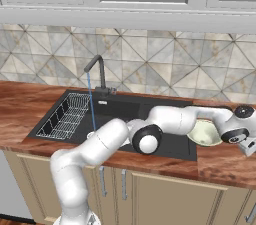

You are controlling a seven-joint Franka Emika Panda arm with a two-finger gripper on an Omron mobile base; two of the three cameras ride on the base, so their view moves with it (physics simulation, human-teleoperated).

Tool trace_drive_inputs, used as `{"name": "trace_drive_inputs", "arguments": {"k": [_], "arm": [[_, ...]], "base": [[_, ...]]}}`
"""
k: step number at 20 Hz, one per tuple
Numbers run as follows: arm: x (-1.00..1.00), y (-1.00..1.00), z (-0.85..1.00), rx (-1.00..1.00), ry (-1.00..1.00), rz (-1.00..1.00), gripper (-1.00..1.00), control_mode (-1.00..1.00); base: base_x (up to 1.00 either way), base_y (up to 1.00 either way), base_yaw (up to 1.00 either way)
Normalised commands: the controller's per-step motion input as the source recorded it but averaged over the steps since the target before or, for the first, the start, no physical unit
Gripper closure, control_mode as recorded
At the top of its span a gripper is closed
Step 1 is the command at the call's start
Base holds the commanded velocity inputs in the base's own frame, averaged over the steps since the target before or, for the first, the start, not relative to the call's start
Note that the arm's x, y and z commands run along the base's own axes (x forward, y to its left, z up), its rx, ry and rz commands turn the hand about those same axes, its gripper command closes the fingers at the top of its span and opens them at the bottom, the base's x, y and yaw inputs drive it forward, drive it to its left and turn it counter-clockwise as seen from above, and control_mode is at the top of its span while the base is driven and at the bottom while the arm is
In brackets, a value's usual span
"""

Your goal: Rinse each bowl for a few seconds and place them down in the sink or on the counter.

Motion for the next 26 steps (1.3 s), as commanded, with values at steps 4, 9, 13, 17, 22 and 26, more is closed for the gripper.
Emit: {"name": "trace_drive_inputs", "arguments": {"k": [4, 9, 13, 17, 22, 26], "arm": [[0.14, -0.15, -0.08, 0.00, 0.00, 0.01, -1.00, -1.00], [0.05, -0.04, -0.07, 0.00, 0.00, 0.00, 1.00, -1.00], [0.01, 0.00, -0.03, 0.00, 0.00, 0.00, 1.00, -1.00], [-0.01, 0.01, -0.01, 0.00, 0.00, 0.00, 1.00, -1.00], [-0.03, 0.07, -0.03, 0.00, 0.02, 0.00, 1.00, -1.00], [-0.11, 0.22, 0.22, -0.04, 0.01, 0.01, 1.00, -1.00]], "base": [[0.00, 0.00, 0.00], [0.00, 0.00, 0.00], [0.00, 0.00, 0.00], [0.00, 0.00, 0.00], [0.00, 0.00, 0.00], [0.00, 0.00, 0.00]]}}
